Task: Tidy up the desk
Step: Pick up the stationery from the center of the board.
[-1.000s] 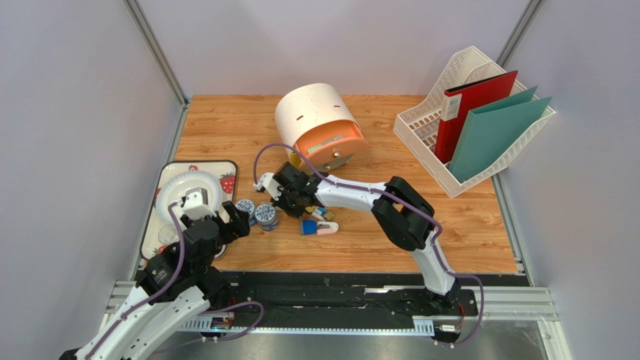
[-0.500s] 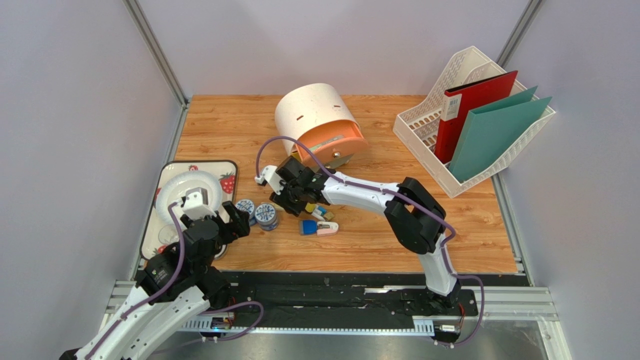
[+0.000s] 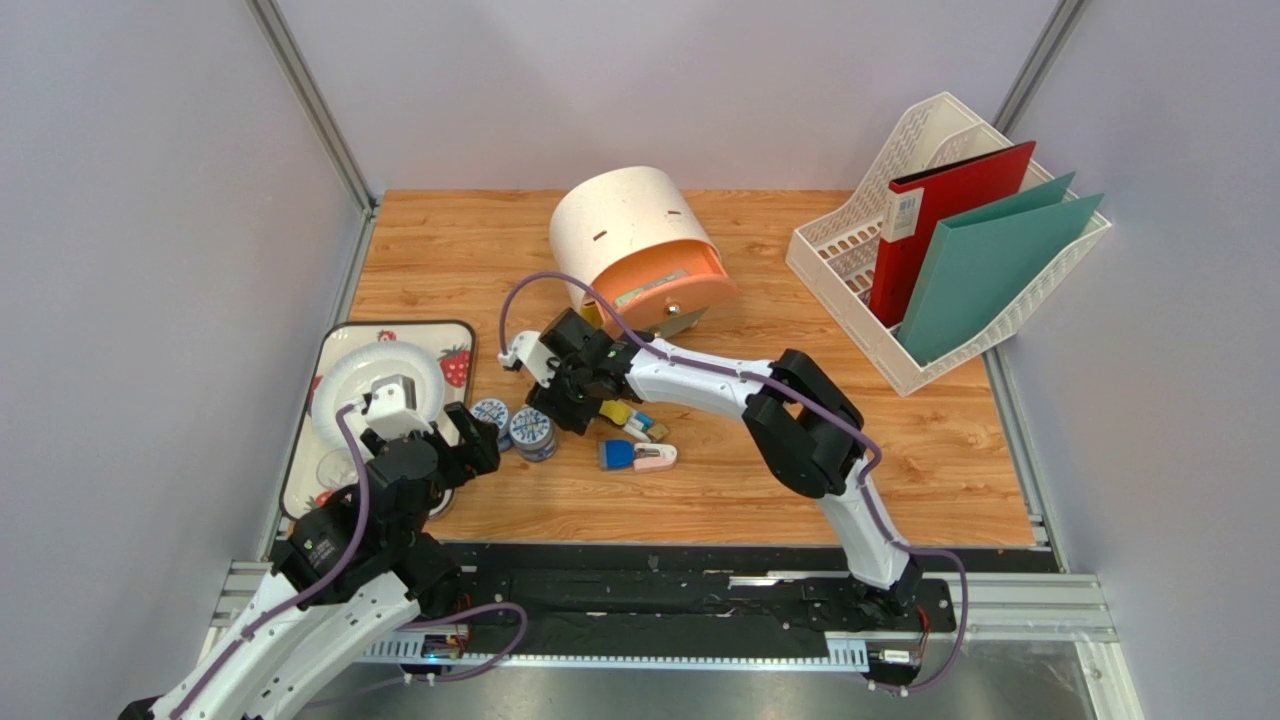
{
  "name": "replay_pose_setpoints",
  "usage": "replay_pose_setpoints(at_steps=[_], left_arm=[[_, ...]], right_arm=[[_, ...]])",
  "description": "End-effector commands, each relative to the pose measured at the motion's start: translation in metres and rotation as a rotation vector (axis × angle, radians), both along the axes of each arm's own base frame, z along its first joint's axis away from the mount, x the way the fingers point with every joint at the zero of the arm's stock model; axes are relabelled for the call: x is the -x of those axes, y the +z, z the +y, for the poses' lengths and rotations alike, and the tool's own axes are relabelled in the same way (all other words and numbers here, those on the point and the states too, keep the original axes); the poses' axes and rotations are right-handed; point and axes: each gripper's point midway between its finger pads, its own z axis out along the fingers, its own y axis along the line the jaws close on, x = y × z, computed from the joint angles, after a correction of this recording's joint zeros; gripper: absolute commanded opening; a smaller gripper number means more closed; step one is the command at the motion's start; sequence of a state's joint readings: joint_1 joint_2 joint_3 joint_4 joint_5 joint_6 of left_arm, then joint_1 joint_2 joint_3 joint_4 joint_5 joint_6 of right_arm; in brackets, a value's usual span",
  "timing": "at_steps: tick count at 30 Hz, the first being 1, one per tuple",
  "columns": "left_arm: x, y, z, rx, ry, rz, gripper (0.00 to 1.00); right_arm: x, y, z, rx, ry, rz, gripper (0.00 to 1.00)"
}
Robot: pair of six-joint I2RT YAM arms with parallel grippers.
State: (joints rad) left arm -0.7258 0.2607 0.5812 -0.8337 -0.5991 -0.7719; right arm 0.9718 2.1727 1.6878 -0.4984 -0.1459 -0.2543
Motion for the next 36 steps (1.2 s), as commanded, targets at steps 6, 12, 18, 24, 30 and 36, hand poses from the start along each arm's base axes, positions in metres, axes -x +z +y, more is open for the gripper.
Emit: replay_pose_setpoints(at_steps=[6,12,18,24,30,36], left_arm=[[-0.002,0.010,0.000,0.014,0.003,-0.029,0.99],[-0.003,0.009,-0.001,0.017,0.001,-0.027,0.99],[-0.003,0.008,-0.002,0.017,-0.001,-0.024,0.99],[-0.003,0.009,-0.002,0.018,-0.001,-0.026,0.99],[-0.003,0.007,-0.003,0.017,-0.004,-0.021,0.99],[-0.002,0.009,-0.003,0.021,-0.006,-0.024,0.99]], right_arm=[[-0.007,-0.009,0.001,0.025,0.035,-0.011,0.57],[-0.009,-0.029,-0.004,0.070,0.023,0.002,0.57],[-0.006,-0.046,-0.012,0.106,-0.003,0.018,0.43],[-0.004,-0.050,-0.018,0.107,-0.024,0.023,0.23],[-0.004,-0.049,-0.019,0.110,-0.031,0.017,0.09],[-0.008,-0.037,-0.016,0.088,-0.040,-0.001,0.00]])
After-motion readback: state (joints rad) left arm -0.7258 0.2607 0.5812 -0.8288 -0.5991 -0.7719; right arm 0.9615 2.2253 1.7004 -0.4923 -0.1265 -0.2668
